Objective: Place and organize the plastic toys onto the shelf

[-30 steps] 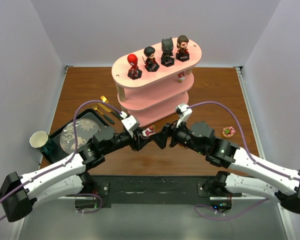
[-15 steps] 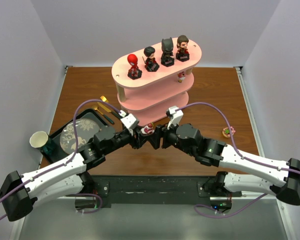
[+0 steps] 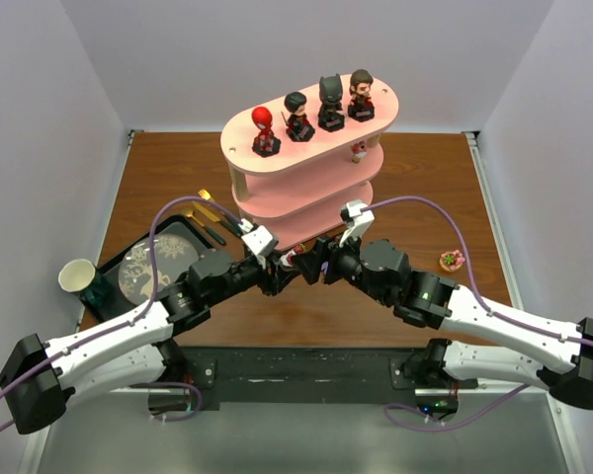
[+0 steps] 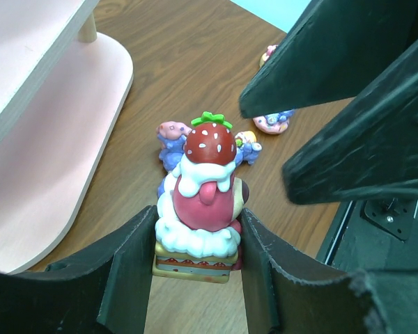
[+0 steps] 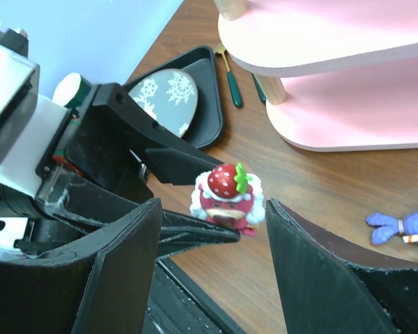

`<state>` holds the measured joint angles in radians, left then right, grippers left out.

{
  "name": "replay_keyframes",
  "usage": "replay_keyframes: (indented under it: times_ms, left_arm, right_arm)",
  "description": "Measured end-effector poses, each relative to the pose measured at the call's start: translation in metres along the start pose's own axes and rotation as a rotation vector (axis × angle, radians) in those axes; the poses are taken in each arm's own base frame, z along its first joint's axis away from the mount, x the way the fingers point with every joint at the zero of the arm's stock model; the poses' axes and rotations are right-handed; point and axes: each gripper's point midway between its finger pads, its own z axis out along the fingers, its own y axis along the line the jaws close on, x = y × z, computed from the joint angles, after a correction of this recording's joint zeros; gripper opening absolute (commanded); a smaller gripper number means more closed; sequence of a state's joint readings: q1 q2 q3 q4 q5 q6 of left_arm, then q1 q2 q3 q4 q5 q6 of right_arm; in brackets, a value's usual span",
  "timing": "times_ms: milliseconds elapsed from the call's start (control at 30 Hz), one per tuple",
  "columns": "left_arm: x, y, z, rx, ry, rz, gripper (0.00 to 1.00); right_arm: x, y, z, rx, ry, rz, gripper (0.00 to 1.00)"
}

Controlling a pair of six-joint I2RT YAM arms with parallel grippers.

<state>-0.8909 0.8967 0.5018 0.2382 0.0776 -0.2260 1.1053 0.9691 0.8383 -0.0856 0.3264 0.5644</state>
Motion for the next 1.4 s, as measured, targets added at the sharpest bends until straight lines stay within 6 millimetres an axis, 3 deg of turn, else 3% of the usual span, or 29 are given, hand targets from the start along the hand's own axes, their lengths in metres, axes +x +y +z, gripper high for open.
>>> replay_keyframes:
  times_ms: [333,800,867,900,933,1000,1033,1200,1300,1400]
  left_arm:
    - [0.001,-0.002,0.000,0.014,0.004,0.000,0.00]
    - [0.011,0.001,0.000,-0.007,0.041,-0.013,0.00]
    - [0.014,0.002,0.001,-0.012,0.053,-0.021,0.00]
    - [0.015,0.002,0.001,-0.014,0.057,-0.022,0.05]
    - [0.017,0.003,0.001,-0.015,0.063,-0.022,0.16]
    - [0.019,0.004,0.001,-0.020,0.069,-0.023,0.30]
    - [0.019,0.004,0.001,-0.023,0.069,-0.023,0.44]
    - [0.016,0.006,0.000,-0.036,0.058,-0.027,0.79]
    - [0.008,0.010,-0.004,-0.066,0.034,-0.028,0.87]
    - [-0.001,0.014,-0.009,-0.098,0.013,-0.038,0.89]
  right_arm:
    - [0.023,-0.011,0.023,0.063,0.055,-0.036,0.61]
    - [0.036,-0.011,0.036,0.065,0.090,-0.031,0.34]
    - [0.039,-0.013,0.037,0.071,0.099,-0.032,0.24]
    - [0.041,-0.014,0.037,0.076,0.105,-0.030,0.20]
    - [0.042,-0.015,0.038,0.080,0.109,-0.031,0.10]
    - [0.043,-0.016,0.039,0.087,0.113,-0.031,0.02]
    - [0.043,-0.016,0.039,0.087,0.112,-0.032,0.00]
    - [0.040,-0.018,0.038,0.095,0.101,-0.055,0.00]
    - [0.037,-0.024,0.037,0.111,0.095,-0.109,0.00]
    - [0.027,-0.035,0.036,0.133,0.077,-0.158,0.00]
